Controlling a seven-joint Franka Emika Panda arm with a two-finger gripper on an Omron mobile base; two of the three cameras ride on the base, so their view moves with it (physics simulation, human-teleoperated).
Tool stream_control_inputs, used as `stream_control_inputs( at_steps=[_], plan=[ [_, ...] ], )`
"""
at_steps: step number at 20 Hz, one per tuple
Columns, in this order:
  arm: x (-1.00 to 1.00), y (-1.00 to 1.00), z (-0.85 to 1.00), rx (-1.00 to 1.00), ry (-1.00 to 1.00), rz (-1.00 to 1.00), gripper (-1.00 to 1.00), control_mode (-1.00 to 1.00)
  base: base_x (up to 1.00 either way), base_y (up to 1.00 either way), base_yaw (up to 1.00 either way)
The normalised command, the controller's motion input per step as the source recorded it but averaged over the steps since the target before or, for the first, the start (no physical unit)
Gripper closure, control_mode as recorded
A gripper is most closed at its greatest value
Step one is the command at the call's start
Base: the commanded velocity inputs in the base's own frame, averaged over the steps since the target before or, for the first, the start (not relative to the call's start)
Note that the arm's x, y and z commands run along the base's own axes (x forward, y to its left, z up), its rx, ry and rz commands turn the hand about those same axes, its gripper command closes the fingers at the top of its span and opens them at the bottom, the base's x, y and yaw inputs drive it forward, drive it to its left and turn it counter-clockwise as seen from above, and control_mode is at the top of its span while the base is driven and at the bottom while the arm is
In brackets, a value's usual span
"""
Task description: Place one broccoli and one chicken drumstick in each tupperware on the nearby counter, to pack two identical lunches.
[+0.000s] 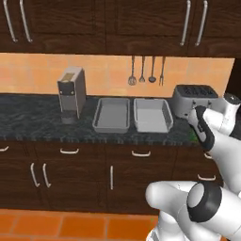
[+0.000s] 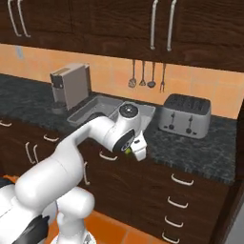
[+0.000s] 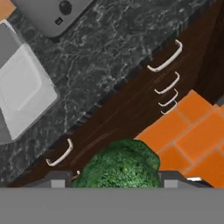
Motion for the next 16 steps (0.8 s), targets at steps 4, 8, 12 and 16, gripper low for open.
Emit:
stream_control_inputs(
  at_steps=[4, 8, 12, 16],
  plan=[
    [0.0, 0.0, 0.0, 0.0, 0.0, 0.0, 1.0, 1.0, 1.0, 0.58, -0.47],
    [0.0, 0.0, 0.0, 0.0, 0.0, 0.0, 1.0, 1.0, 1.0, 0.39, -0.45],
    [0.75, 0.29, -0.26, -0.01, 0.0, -0.15, 1.0, -1.0, 0.25, 0.1, -0.08],
    [1.0, 0.49, -0.51, 0.0, 0.0, -0.18, 1.0, -1.0, 0.0, 0.0, 0.0]
  ],
)
